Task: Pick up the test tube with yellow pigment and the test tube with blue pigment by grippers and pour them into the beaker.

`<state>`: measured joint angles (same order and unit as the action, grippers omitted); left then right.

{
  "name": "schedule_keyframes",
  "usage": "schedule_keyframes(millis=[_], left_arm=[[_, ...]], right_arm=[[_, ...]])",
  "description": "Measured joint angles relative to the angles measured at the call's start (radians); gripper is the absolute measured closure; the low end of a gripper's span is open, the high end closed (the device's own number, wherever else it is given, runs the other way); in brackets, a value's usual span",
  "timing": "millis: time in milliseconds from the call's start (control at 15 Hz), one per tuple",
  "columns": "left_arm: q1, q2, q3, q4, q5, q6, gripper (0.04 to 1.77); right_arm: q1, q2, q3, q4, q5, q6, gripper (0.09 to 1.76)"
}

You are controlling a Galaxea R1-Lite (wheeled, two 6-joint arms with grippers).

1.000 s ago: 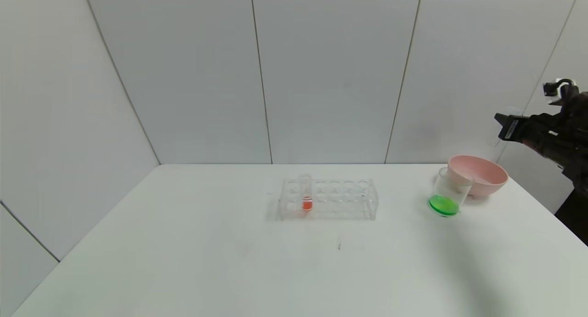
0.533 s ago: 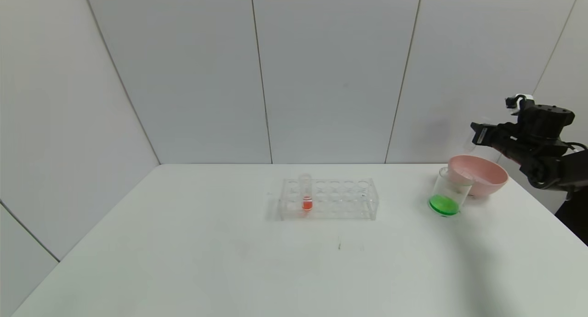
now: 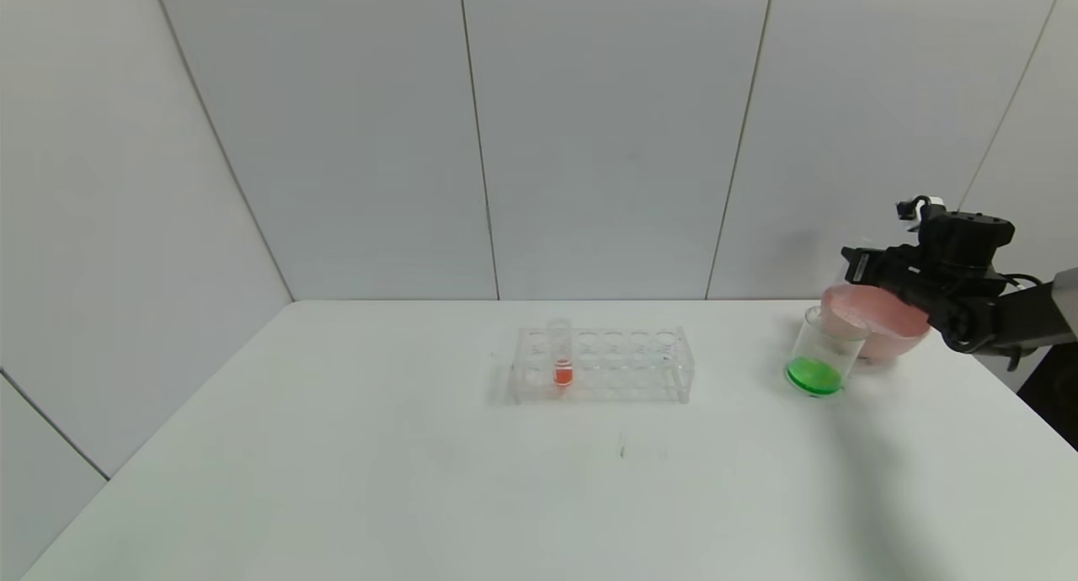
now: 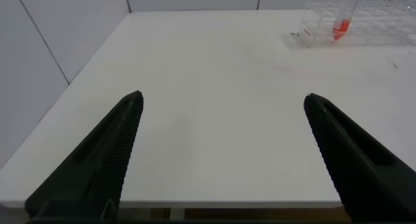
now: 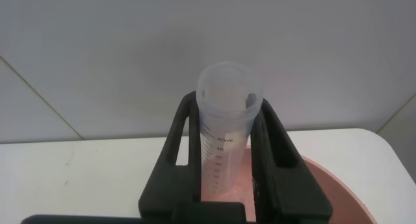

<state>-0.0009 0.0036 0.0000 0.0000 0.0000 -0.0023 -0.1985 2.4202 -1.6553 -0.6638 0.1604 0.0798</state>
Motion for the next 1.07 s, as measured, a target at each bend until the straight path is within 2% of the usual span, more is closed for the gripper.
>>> schedule_keyframes(millis=[200,467,800,1067], left_arm=[[0.000,0.000,0.000,0.000,0.000,0.000,0.05],[0.000,0.000,0.000,0.000,0.000,0.000,0.05],[0.000,0.000,0.000,0.000,0.000,0.000,0.05],[0.000,0.000,0.000,0.000,0.000,0.000,0.05]], right_arm=[[0.002,0.003,-0.001,-0.011,0.000,-0.001,0.97],[0.009,-0.003,0.005,-0.031,-0.007,-0.015,0.64],[0.028,-0.055,0.089,-0.093,-0.040,-0.019,0.40],[0.094,-0.173,0.214,-0.120,-0.041,-0.004,0.30]])
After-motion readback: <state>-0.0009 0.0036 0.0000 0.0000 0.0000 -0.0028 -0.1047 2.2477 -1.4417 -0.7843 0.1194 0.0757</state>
